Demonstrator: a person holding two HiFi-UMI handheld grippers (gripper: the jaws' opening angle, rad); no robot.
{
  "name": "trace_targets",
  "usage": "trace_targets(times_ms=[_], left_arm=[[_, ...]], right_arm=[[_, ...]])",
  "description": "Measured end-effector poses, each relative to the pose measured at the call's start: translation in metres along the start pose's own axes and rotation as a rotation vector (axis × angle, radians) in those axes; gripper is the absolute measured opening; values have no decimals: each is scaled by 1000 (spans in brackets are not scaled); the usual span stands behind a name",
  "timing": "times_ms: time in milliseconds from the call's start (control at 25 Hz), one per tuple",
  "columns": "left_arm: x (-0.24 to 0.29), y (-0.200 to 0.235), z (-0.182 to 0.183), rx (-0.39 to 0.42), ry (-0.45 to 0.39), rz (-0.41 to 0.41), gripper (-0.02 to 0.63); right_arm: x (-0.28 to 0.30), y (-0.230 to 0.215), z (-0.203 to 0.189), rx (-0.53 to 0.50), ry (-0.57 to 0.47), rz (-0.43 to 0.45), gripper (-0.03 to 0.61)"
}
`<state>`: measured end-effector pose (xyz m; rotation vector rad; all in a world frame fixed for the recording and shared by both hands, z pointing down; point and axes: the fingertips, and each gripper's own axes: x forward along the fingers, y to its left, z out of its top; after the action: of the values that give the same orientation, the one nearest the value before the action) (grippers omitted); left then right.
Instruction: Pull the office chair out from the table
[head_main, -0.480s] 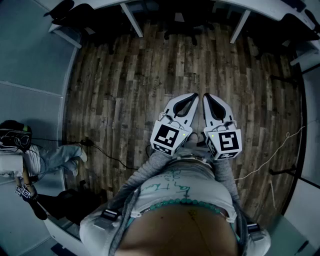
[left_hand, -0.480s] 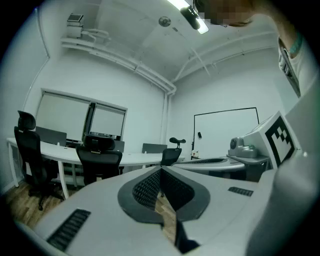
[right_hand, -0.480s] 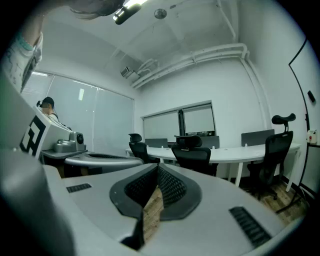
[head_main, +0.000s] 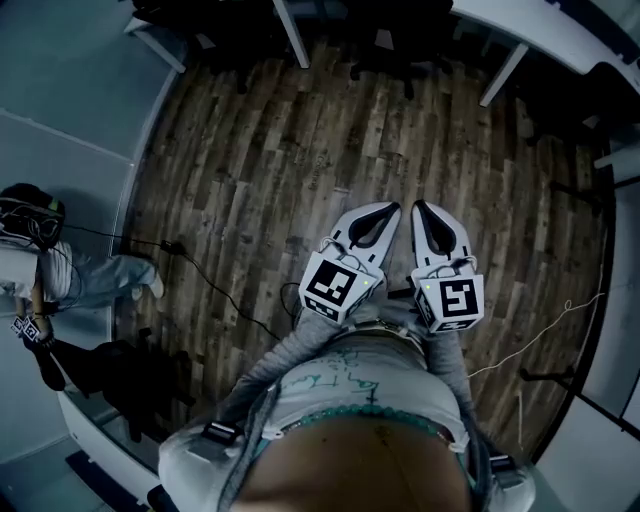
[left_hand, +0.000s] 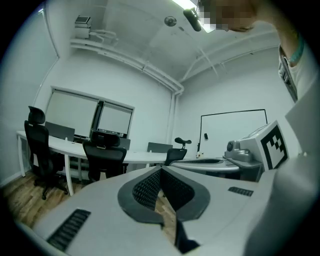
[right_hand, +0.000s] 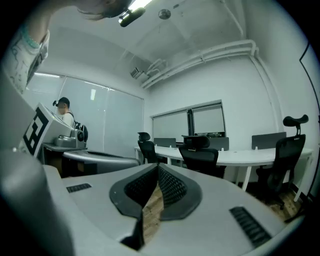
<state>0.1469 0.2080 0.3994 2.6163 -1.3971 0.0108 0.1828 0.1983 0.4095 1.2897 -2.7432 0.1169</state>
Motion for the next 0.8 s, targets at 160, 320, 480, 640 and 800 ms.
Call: trace_targets(times_ms=[160,320,480,640,800], left_arm=[[-3,6,0,1,-2,49,11],[-5,18,3,-2,2,76,11],[1,36,4,-17,3,76,11],[18,63,11,-45,-14,45,11],[40,89,23,-38,-22,4,11]], right_arm=[[7,3,2,7,8,62,21],[16,6,2,10,5,87,21],[34,3,5,16,5,78,21],[60,-5,13,15,-10,48,21],[89,-9,21,-27,-7,46,21]])
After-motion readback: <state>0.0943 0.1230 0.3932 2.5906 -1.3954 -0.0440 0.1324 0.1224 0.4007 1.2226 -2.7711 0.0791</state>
